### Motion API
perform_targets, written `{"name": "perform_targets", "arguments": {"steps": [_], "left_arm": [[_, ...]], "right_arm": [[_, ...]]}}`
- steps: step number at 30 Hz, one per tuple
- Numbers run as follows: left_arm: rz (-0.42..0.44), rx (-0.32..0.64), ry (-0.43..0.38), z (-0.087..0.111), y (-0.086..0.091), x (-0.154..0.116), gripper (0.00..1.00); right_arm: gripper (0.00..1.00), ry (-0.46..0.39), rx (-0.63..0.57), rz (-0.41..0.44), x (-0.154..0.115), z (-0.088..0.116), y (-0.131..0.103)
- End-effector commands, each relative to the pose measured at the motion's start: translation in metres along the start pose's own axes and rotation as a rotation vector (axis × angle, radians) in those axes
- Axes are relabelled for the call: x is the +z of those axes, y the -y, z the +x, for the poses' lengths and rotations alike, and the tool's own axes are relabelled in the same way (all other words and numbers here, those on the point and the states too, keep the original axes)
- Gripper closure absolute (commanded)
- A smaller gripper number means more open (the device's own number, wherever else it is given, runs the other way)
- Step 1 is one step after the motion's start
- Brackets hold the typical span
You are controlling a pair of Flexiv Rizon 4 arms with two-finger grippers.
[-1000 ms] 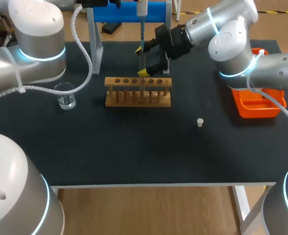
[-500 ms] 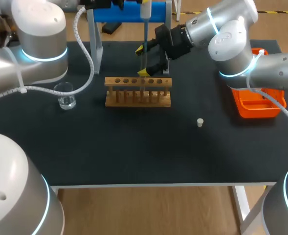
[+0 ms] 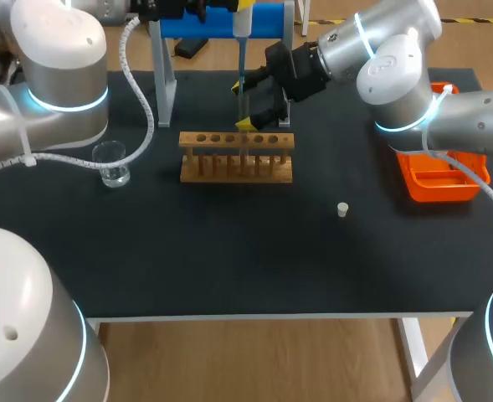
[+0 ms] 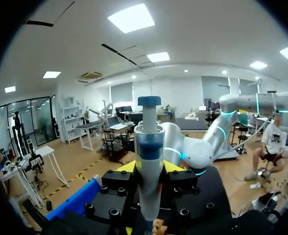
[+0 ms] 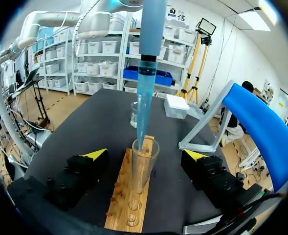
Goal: Invert the test tube, pick up the pipette, mount the tip to pipette, aspirate from beaker and dispense into the tube, eject the tip, return the pipette, and cap with the stopper.
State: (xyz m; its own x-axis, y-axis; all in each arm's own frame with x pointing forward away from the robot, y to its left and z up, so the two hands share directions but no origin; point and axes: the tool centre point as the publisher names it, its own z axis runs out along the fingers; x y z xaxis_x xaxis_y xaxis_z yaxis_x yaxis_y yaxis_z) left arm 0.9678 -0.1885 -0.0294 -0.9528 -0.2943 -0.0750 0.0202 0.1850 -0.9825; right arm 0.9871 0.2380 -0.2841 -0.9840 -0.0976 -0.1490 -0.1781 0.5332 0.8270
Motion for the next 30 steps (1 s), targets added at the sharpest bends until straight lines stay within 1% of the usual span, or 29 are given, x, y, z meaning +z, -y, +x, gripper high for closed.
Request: {"name": "perform_targets", "arguments": {"steps": [1,12,21,23,30], "left_arm": [[0.021,0.006,-0.001,-0.003,-0.004,0.006,1.00],[0.023,0.010,-0.012,-0.007,-0.011,0.011,1.00],[0.011,0.000,-0.012,-0.006,-0.017,0.011,1.00],[-0.003,0.007,-0.014,-0.006,-0.017,0.011,1.00],[-0.002,0.002,-0.014,-0.004,-0.021,0.011,1.00]], "right_arm": [[0.00,-0.002,0.001,0.003,-0.001,0.000,-0.001],[0.00,-0.002,0.001,0.003,-0.001,0.000,-0.001],[0.00,-0.002,0.001,0.003,-0.001,0.000,-0.001],[0.00,-0.002,0.001,0.003,-0.001,0.000,-0.001],[0.00,-0.002,0.001,0.003,-0.001,0.000,-0.001]]}}
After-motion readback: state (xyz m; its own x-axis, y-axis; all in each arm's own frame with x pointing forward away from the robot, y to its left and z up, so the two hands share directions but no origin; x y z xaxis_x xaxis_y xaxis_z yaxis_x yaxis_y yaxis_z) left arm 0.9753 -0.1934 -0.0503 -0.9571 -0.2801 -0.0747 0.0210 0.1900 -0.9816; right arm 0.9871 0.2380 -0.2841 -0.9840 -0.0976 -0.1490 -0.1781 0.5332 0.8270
